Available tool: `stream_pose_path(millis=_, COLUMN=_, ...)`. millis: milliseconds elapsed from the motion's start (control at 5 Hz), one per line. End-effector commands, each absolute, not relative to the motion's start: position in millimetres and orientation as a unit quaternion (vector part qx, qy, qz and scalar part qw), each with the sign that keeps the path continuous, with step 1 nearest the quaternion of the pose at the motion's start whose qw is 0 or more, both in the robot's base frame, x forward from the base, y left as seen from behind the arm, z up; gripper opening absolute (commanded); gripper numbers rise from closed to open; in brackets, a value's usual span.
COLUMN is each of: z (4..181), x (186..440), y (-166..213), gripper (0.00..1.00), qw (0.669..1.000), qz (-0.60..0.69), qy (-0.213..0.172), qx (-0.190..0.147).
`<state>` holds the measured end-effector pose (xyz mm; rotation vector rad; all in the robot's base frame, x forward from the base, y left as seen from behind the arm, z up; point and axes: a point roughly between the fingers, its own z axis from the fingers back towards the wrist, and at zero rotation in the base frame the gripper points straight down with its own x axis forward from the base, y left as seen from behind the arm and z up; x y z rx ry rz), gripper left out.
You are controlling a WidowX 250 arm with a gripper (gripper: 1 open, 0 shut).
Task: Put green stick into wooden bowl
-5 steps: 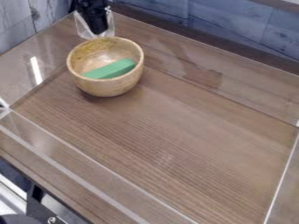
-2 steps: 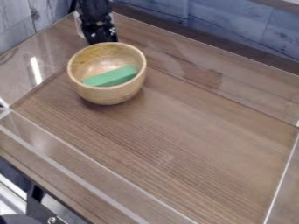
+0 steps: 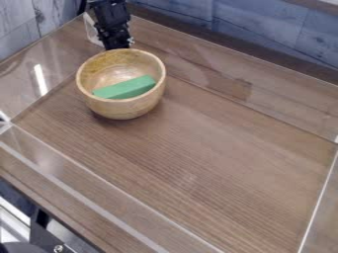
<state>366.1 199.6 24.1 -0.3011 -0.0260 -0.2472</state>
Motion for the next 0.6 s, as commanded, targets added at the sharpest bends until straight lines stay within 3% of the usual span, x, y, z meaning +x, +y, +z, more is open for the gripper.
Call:
stream_pose_path(millis=0, z=42.9, x=371, y=204, gripper=0.00, qw=0.982, qz=-0.132, qy=-0.031, qx=-0.132)
stream_pose_path(millis=400, z=50.4, x=371, y=223, gripper=0.00, qw=0.985, qz=-0.104, qy=-0.033, qx=-0.131)
